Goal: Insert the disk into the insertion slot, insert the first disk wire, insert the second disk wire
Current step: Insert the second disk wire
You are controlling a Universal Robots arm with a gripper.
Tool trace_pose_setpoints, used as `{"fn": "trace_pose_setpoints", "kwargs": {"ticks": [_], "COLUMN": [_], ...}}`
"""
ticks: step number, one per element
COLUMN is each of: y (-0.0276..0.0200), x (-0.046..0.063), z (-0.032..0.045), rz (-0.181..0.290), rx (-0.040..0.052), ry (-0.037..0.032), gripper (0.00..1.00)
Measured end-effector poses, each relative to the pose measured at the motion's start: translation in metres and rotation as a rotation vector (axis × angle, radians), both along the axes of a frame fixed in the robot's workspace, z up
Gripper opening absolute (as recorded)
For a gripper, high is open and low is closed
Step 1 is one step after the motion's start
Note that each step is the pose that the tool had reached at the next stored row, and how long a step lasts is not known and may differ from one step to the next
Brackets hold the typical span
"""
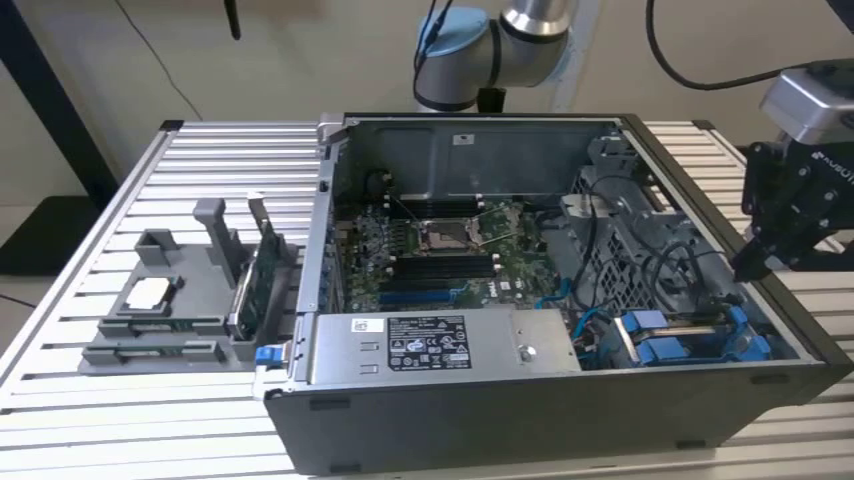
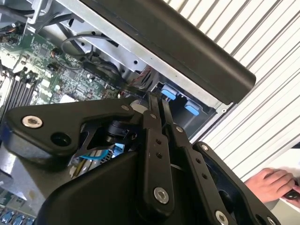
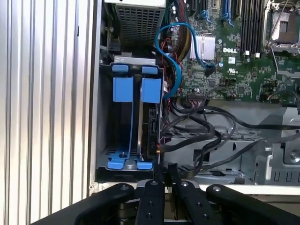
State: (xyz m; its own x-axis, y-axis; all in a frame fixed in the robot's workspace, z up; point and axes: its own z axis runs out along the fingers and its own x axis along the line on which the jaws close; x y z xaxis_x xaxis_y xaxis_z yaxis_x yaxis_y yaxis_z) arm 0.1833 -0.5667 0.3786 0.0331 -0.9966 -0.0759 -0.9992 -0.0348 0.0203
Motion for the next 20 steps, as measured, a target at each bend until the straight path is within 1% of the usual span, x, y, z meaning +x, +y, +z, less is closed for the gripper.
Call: {"fn": "trace_pose_setpoints", "kwargs": {"ticks": [3, 9, 15, 20], "y": [0.0000, 0.0001, 0.0001, 0.0001], "x": [-0.005, -0.017, -0.033, -0.050], "z": [0.0042, 0.0109, 0.0132, 0.0132], "rz": [-0.004, -0.012, -0.016, -0.018], "rx": [0.0075, 0.0182, 0.0265, 0.0294], "ry": [-0.0001, -0.0001, -0.0001, -0.0001], "gripper": [0.16, 0.16, 0.16, 0.16]}}
